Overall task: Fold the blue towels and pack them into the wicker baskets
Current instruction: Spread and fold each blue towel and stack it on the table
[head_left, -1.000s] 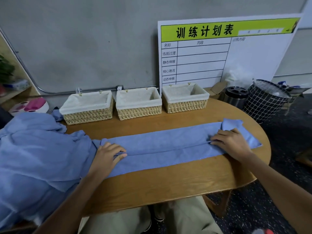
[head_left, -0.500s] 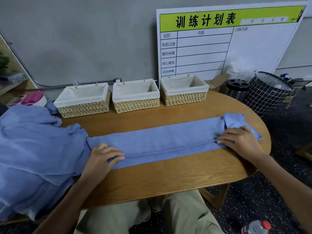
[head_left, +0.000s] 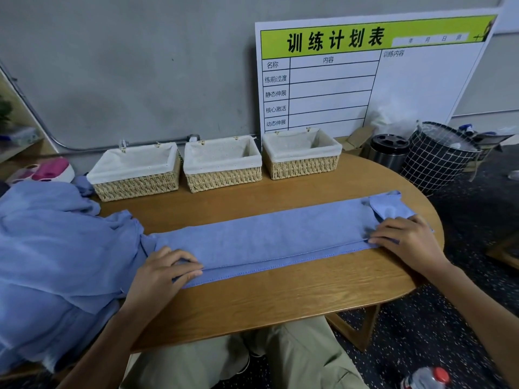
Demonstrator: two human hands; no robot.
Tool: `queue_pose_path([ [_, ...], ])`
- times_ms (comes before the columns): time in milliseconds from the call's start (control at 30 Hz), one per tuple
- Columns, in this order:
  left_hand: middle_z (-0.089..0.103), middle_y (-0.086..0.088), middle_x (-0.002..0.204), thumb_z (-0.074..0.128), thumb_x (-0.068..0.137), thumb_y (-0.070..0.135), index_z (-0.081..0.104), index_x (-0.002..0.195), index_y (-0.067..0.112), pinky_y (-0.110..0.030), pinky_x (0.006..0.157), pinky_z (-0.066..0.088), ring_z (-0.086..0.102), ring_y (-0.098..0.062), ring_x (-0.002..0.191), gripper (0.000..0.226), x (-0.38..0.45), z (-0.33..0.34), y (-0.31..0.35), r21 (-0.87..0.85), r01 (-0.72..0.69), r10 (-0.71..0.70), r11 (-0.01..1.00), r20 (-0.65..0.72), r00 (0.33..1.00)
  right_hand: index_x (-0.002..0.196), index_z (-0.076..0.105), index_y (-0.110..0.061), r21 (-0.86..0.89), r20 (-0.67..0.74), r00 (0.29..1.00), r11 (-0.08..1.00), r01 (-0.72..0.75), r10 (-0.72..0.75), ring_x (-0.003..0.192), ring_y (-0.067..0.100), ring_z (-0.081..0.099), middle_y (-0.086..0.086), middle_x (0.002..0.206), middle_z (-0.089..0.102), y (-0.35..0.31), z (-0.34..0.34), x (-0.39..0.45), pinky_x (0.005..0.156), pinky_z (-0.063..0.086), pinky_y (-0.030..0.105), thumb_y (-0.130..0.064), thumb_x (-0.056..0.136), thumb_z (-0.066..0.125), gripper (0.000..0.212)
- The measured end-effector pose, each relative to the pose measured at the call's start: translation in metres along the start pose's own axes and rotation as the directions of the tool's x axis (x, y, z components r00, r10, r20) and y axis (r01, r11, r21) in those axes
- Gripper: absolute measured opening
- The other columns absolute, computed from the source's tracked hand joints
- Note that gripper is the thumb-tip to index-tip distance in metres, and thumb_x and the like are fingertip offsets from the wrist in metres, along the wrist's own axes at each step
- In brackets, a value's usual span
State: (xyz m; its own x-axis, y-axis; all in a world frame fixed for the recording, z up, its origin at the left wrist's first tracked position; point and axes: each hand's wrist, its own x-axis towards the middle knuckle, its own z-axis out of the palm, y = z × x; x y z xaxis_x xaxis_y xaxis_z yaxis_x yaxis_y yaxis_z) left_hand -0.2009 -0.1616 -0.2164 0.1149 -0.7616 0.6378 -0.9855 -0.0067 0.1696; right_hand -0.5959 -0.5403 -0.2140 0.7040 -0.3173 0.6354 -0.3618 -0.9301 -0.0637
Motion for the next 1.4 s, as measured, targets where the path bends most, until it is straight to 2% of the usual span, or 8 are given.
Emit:
queue_pose_path([
  [267,0.063,0.025,0.098,0.055,0.093,0.058,0.080,0.093,0.031,-0.028,0.068,0.048,0.057,-0.007,0.083,0.036,-0.010,-0.001,-0.003,-0.133,0.079,-0.062,0.988,0.128,0.990,0.081,0.076,-0.032,0.058,0.029,1.000,0.998,0.009,-0.011,0.084,0.002,0.059,-0.017,0.091,0.067,0.007,-0.004,-0.007,0.079,0.034,0.033,-0.056,0.095,0.045,0.042],
  [467,0.065,0.022,0.099,0.057,0.095,0.050,0.077,0.094,0.036,-0.028,0.062,0.051,0.061,-0.002,0.084,0.025,-0.008,-0.006,-0.001,-0.023,0.022,-0.019,0.999,0.157,0.987,0.076,0.073,-0.026,-0.072,0.057,0.998,0.997,0.035,-0.031,0.070,0.017,0.064,-0.012,0.078,0.068,-0.019,0.001,0.024,0.069,0.036,0.036,-0.062,0.096,0.038,0.054],
  [600,0.065,0.020,0.100,0.061,0.095,0.045,0.074,0.096,0.038,-0.031,0.057,0.052,0.061,-0.006,0.081,0.015,-0.008,-0.007,0.005,0.042,0.006,-0.013,0.999,0.164,0.986,0.084,0.075,-0.021,0.139,0.034,0.999,0.990,0.020,-0.025,0.075,0.025,0.065,-0.003,0.082,0.069,-0.105,0.050,0.084,0.065,0.045,0.037,-0.053,0.100,0.043,0.047],
  [733,0.064,0.018,0.102,0.057,0.092,0.044,0.071,0.097,0.039,-0.027,0.054,0.053,0.061,-0.010,0.080,0.016,-0.011,-0.016,0.018,0.167,0.013,-0.036,0.986,0.133,0.990,0.115,0.071,-0.026,0.391,0.240,0.963,0.920,0.020,-0.123,0.105,0.020,0.064,-0.005,0.116,0.067,-0.226,0.103,0.140,0.088,0.048,0.035,-0.055,0.096,0.040,0.046],
  [867,0.067,0.013,0.109,0.052,0.092,0.044,0.072,0.104,0.035,-0.025,0.059,0.053,0.062,-0.015,0.081,0.025,-0.025,-0.021,0.025,0.302,-0.031,-0.020,0.953,0.167,0.986,0.147,0.044,-0.036,0.303,0.506,0.832,0.950,0.078,-0.230,0.144,0.017,0.033,-0.009,0.157,0.036,-0.254,0.136,0.139,0.112,0.029,0.043,-0.079,0.087,0.008,0.081],
  [1200,0.069,0.012,0.114,0.047,0.102,0.037,0.071,0.113,0.026,-0.029,0.074,0.055,0.063,-0.016,0.097,0.029,0.006,-0.006,0.017,0.133,0.145,-0.158,0.980,0.094,0.983,0.154,0.024,-0.042,0.243,0.582,0.786,0.967,0.078,-0.210,0.152,0.006,0.006,-0.018,0.164,0.011,-0.198,0.123,0.135,0.122,0.014,0.039,-0.075,0.091,0.008,0.073],
  [1267,0.063,0.008,0.133,0.042,0.104,0.039,0.063,0.132,0.025,-0.034,0.095,0.050,0.057,-0.017,0.120,0.037,0.025,-0.005,0.004,0.094,0.306,-0.315,0.947,0.113,0.942,0.155,0.025,-0.041,0.274,0.589,0.783,0.961,0.041,-0.201,0.152,0.007,0.005,-0.017,0.165,0.011,-0.200,0.127,0.135,0.122,0.013,0.040,-0.075,0.092,0.011,0.073],
  [1400,-0.004,0.007,0.168,0.028,0.102,0.062,0.007,0.160,0.035,-0.045,0.123,0.004,-0.005,-0.019,0.154,0.067,0.037,0.015,-0.015,0.227,0.497,-0.539,0.838,0.493,0.683,0.155,0.023,-0.039,0.258,0.606,0.772,0.965,0.040,-0.194,0.153,0.008,0.003,-0.016,0.165,0.009,-0.210,0.126,0.138,0.122,0.012,0.041,-0.069,0.094,0.017,0.068],
])
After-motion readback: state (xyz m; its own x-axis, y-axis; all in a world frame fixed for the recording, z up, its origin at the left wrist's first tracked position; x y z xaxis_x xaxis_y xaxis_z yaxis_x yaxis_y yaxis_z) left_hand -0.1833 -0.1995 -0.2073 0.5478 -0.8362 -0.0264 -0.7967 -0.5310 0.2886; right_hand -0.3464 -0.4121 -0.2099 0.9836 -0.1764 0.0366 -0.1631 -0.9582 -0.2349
